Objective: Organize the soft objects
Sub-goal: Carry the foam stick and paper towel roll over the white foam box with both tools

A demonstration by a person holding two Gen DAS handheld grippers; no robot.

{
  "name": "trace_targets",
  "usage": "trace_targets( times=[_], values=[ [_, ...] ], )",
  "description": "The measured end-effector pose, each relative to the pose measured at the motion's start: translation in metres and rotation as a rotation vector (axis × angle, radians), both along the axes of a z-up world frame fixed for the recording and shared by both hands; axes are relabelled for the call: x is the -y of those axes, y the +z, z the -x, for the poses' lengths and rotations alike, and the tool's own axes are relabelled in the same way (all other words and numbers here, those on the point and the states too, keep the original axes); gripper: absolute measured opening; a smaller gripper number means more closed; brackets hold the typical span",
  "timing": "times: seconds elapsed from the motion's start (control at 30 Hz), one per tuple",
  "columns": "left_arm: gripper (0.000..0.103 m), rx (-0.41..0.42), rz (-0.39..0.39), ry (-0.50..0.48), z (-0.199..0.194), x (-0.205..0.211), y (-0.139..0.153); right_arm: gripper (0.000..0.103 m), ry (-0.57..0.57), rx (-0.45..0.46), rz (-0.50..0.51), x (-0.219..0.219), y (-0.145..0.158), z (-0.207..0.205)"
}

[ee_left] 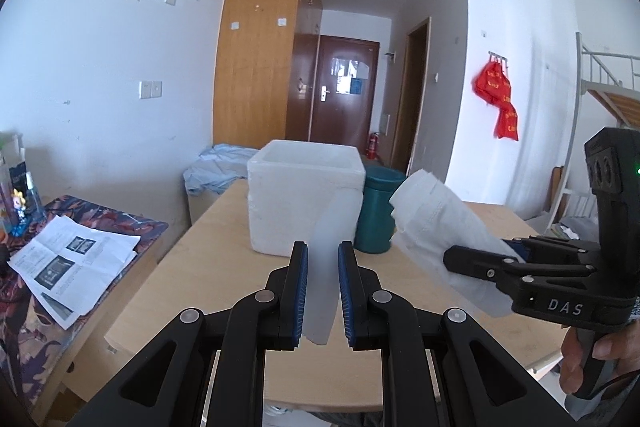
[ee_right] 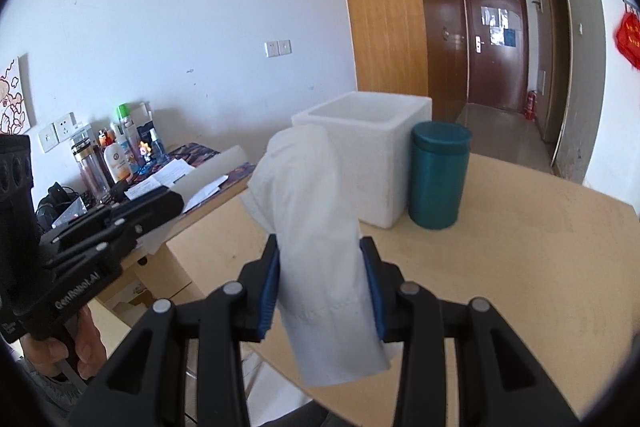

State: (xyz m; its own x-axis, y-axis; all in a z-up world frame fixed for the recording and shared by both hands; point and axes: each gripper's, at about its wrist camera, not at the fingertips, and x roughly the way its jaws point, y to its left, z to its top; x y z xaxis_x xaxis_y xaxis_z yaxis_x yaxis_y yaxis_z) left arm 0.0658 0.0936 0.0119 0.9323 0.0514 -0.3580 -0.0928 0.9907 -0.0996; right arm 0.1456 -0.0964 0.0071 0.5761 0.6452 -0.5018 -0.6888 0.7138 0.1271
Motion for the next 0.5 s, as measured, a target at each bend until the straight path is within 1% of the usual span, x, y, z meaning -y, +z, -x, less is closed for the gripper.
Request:
trace_targets(
  times=[0.23,0.5],
  values=[
    [0.016,-0.005,0.004,0.012,-0.033,-0.010,0.006,0.042,0.016,0.010,0.006,-0.015,0.010,-0.024],
    [0.016,-0.011,0.000,0.019,-0.074,-0.021,0.019,0.042,0.016,0.007,0.025,-0.029,0.024,-0.066]
  ],
)
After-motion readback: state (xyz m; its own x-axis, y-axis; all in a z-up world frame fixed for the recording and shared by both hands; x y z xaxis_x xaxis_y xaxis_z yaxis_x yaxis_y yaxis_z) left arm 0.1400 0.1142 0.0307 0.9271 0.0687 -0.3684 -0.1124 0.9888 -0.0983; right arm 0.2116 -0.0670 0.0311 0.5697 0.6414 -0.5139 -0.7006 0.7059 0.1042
